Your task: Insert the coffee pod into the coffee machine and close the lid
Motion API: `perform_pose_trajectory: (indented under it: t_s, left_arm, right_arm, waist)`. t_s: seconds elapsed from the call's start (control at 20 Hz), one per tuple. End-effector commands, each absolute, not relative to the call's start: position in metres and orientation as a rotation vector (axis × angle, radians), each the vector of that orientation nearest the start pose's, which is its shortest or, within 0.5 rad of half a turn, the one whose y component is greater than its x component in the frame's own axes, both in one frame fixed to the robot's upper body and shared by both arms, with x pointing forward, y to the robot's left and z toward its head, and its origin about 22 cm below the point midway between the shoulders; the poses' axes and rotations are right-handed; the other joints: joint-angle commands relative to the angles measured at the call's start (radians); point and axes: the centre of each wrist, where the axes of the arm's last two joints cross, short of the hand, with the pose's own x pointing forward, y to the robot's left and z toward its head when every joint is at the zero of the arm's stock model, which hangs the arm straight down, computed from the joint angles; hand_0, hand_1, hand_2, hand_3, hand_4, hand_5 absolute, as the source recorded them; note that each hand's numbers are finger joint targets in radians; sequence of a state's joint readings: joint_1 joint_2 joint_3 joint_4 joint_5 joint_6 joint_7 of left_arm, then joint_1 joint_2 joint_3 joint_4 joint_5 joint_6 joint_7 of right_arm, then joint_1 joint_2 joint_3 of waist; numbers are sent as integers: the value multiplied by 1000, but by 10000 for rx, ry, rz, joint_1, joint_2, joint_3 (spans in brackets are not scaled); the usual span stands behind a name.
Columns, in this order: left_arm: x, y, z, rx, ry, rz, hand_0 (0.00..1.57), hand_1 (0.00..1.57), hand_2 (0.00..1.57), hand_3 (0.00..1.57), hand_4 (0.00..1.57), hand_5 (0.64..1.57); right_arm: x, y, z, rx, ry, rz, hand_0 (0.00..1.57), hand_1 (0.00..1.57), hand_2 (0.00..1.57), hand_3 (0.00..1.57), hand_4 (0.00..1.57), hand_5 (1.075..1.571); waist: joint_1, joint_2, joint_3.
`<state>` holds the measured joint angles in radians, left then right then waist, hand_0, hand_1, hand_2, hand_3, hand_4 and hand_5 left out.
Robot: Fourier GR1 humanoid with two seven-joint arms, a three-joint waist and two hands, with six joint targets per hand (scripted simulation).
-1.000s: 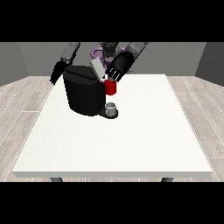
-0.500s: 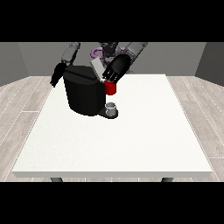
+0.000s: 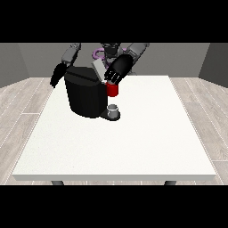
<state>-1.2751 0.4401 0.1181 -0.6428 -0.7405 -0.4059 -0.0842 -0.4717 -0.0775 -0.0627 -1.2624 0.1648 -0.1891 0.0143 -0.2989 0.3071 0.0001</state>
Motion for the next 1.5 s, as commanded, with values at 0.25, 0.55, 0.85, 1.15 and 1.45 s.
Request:
perform_pose_trajectory:
  t_s: [0.25, 0.55, 0.85, 1.15, 1.45]
  left_arm:
    - [461, 245, 284, 7196, -16612, -10931, 1241, 1241, 1255, 1199, 290, 1571]
    - [462, 248, 267, 8128, -15508, -12036, 1210, 1210, 1220, 1093, 0, 1571]
    - [463, 237, 270, 8404, -15955, -11852, 1096, 1096, 1127, 990, 0, 1571]
    - [462, 239, 279, 7969, -16688, -11381, 1150, 1150, 1145, 953, 0, 1571]
    - [461, 242, 281, 8171, -17326, -11489, 1212, 1212, 1186, 971, 0, 1571]
  right_arm:
    - [348, -207, 56, -2562, -17219, 1133, 0, 0, 0, 0, 0, 1571]
    - [346, -209, 60, -2594, -17315, 1357, 0, 0, 0, 0, 0, 1571]
    - [355, -210, 67, -2563, -17166, 1042, 0, 0, 0, 0, 0, 1571]
    - [348, -219, 52, -2705, -17221, 1006, 0, 0, 0, 0, 61, 1571]
    - [345, -218, 43, -2864, -17146, 1327, 0, 0, 0, 0, 109, 1571]
  waist:
    - [-92, 269, 1]
    - [-252, 184, 2]
    - [-154, 463, 2]
    - [-181, 298, 4]
    - [-74, 391, 4]
